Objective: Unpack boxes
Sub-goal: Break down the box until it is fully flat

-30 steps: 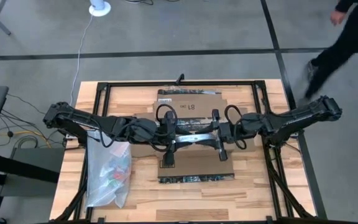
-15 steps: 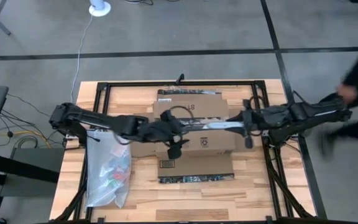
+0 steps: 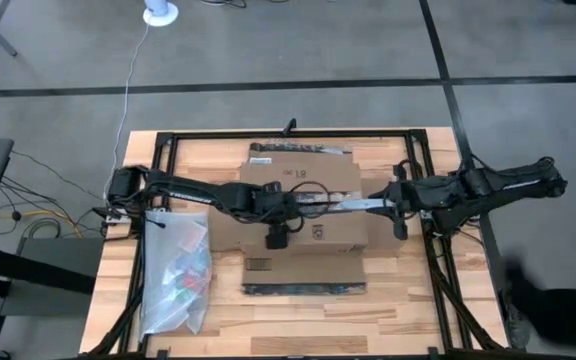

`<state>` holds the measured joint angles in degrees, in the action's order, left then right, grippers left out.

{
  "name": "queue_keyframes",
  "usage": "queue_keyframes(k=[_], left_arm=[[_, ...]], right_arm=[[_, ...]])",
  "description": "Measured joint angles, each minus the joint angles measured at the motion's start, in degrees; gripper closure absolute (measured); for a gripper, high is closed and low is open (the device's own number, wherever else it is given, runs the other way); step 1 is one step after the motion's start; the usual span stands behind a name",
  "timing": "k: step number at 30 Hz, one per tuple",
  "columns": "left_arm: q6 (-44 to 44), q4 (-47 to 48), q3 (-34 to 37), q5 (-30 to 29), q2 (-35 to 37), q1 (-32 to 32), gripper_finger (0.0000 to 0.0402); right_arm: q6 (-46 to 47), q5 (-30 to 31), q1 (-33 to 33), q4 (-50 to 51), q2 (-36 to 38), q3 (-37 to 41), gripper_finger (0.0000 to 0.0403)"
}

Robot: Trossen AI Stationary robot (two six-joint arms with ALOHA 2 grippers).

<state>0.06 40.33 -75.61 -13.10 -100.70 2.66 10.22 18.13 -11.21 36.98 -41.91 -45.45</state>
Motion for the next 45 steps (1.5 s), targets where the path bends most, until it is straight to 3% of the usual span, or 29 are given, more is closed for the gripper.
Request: queue_keyframes(k=[8, 14, 18, 22, 29, 36, 45], left_arm=[[0.54, 6.52, 10.04, 0.19, 16.19, -0.10, 0.0202], [-1.32, 0.15, 10.27, 0.02, 25.09, -0.93, 0.0202], [-3.89, -2.69, 10.25, 0.07, 24.51, -0.90, 0.0202], [-5.08, -8.88, 10.25, 1.23, 21.60, -0.90, 0.0202], [-5.96, -18.75, 10.21, 4.69, 13.50, -3.00, 0.0202], [-10.05, -13.29, 10.19, 8.11, 7.54, -3.68, 0.0202], [-9.29, 0.33, 10.13, 4.89, 13.39, -5.01, 0.0202]], right_arm=[[6.75, 0.17, 2.78, -5.52, 0.36, 7.89, 0.0290], [9.65, 0.61, 0.64, -7.59, 0.73, 11.01, 0.0290], [11.71, 6.46, -3.95, -4.07, 6.09, 11.01, 0.0290], [14.75, 14.16, -8.00, 4.11, 16.23, 11.01, 0.0290], [19.33, 17.97, -12.58, 7.61, 28.63, 14.62, 0.0290], [22.86, 18.49, -12.69, 3.04, 28.05, 17.33, 0.0290], [25.39, 19.56, -12.67, -0.32, 24.38, 22.96, 0.0290]])
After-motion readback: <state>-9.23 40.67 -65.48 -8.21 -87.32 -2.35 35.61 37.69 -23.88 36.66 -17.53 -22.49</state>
